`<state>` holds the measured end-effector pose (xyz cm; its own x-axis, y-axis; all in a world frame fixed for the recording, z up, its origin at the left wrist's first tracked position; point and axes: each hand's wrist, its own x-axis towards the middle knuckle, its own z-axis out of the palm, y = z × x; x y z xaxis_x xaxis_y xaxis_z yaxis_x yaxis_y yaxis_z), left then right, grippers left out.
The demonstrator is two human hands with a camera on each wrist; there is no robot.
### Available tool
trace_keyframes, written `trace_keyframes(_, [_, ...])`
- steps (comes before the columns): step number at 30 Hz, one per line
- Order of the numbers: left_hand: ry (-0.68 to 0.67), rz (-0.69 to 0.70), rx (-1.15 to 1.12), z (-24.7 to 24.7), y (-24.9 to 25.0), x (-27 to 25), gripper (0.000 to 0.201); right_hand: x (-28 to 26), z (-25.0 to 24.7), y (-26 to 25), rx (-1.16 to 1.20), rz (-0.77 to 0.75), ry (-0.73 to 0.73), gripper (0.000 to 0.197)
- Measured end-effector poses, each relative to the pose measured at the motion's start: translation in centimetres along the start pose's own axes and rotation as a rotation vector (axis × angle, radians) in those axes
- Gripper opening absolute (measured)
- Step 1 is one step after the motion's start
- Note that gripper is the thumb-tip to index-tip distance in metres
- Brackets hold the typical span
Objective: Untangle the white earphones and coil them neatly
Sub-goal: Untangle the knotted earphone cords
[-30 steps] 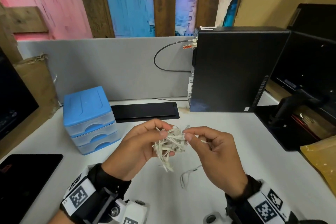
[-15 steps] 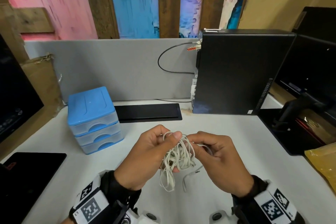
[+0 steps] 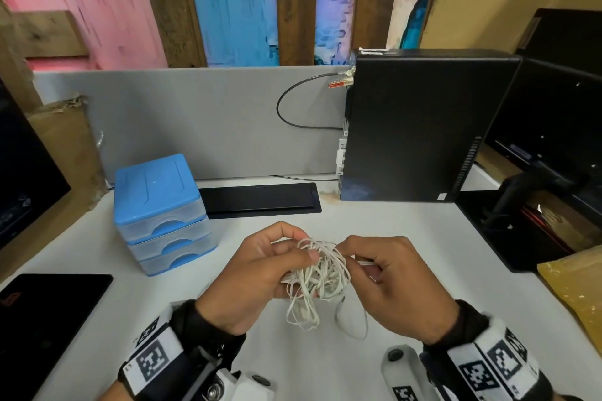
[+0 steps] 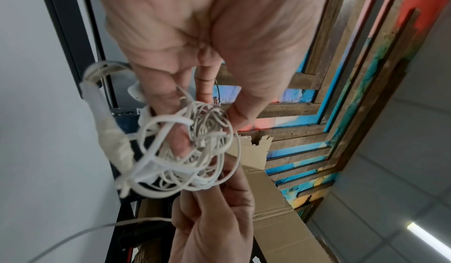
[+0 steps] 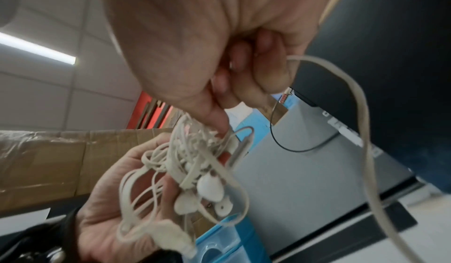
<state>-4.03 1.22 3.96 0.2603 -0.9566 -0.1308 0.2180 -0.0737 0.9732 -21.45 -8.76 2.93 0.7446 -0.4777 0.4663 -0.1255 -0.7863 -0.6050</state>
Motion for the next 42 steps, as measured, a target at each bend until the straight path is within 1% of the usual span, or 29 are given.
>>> trace_keyframes(2, [-0.006, -0.009, 0.007, -0.1, -0.1, 0.0, 0.02, 0.1, -0.5, 0.0, -0.108, -0.01, -0.066, 0.022])
trace_keyframes(4, [0.012, -0.01, 0.016, 0.0, -0.3, 0.1, 0.024, 0.0, -0.7, 0.2, -0.14, -0.01, -0.127, 0.019])
trace_keyframes(5, [0.022, -0.01, 0.018, 0.0, -0.3, 0.1, 0.026, -0.1, -0.8, 0.1, -0.122, -0.008, -0.152, 0.018])
trace_keyframes(7, [0.041, -0.01, 0.016, 0.0, -0.4, 0.2, 0.028, -0.3, -0.6, 0.2, -0.012, 0.023, -0.183, 0.019])
trace_keyframes(9, [0.052, -0.007, 0.017, 0.0, -0.4, 0.3, 0.029, -0.4, -0.3, 0.3, 0.147, 0.107, -0.184, 0.02])
trace_keyframes(12, [0.054, 0.001, 0.015, -0.1, -0.2, 0.2, 0.029, -0.4, 0.6, 0.5, 0.391, 0.21, -0.12, 0.016])
trace_keyframes(15, [0.071, 0.003, 0.004, -0.2, -0.1, 0.3, 0.028, -0.2, 1.8, 0.7, 0.506, 0.22, -0.001, 0.013])
trace_keyframes(17, [0.081, -0.003, -0.006, -0.3, -0.1, 0.3, 0.023, 0.0, 2.4, 0.6, 0.564, 0.237, 0.072, 0.01])
trace_keyframes(18, [0.081, -0.007, -0.015, -0.3, -0.1, 0.4, 0.022, 0.0, 2.7, 0.5, 0.581, 0.249, 0.099, 0.012])
trace_keyframes(20, [0.075, -0.014, -0.041, -0.3, -0.1, 0.4, 0.027, 0.0, 2.9, 0.5, 0.582, 0.261, 0.145, 0.015])
trace_keyframes(22, [0.049, -0.027, -0.073, -0.4, -0.1, 0.4, 0.03, 0.2, 2.9, 0.7, 0.59, 0.29, 0.184, 0.003])
trace_keyframes(24, [0.005, -0.051, -0.103, -0.5, 0.0, 0.4, 0.032, 0.2, 2.8, 1.1, 0.593, 0.323, 0.201, 0.013])
trace_keyframes(27, [-0.037, -0.069, -0.121, -0.8, -0.2, 0.5, 0.041, 0.2, 2.5, 1.1, 0.619, 0.338, 0.164, 0.013])
trace_keyframes(31, [0.029, -0.041, -0.08, -0.8, -0.3, 0.6, 0.033, 0.1, 2.1, 1.0, 0.715, 0.408, 0.068, 0.017])
trace_keyframes(32, [0.042, -0.035, -0.069, -0.8, -0.3, 0.6, 0.033, 0.1, 2.0, 0.9, 0.738, 0.401, 0.05, 0.02])
trace_keyframes(34, [0.057, -0.029, -0.064, -0.7, -0.3, 0.6, 0.029, 0.1, 2.0, 0.6, 0.702, 0.333, 0.04, 0.025])
trace_keyframes(35, [0.059, -0.03, -0.069, -0.7, -0.2, 0.5, 0.027, 0.0, 2.1, 0.4, 0.66, 0.301, 0.04, 0.022])
trace_keyframes(36, [0.06, -0.031, -0.071, -0.6, -0.2, 0.5, 0.025, -0.1, 2.3, 0.3, 0.62, 0.287, 0.046, 0.015])
trace_keyframes(37, [0.063, -0.033, -0.068, -0.5, -0.2, 0.5, 0.024, -0.1, 2.5, 0.3, 0.589, 0.289, 0.052, 0.006])
trace_keyframes(38, [0.068, -0.032, -0.061, -0.5, -0.3, 0.5, 0.023, -0.2, 2.7, 0.4, 0.572, 0.295, 0.059, 0.003])
trace_keyframes(42, [0.103, -0.005, -0.027, -0.3, -0.4, 0.5, 0.017, -0.1, 2.7, 0.7, 0.604, 0.296, 0.033, 0.003])
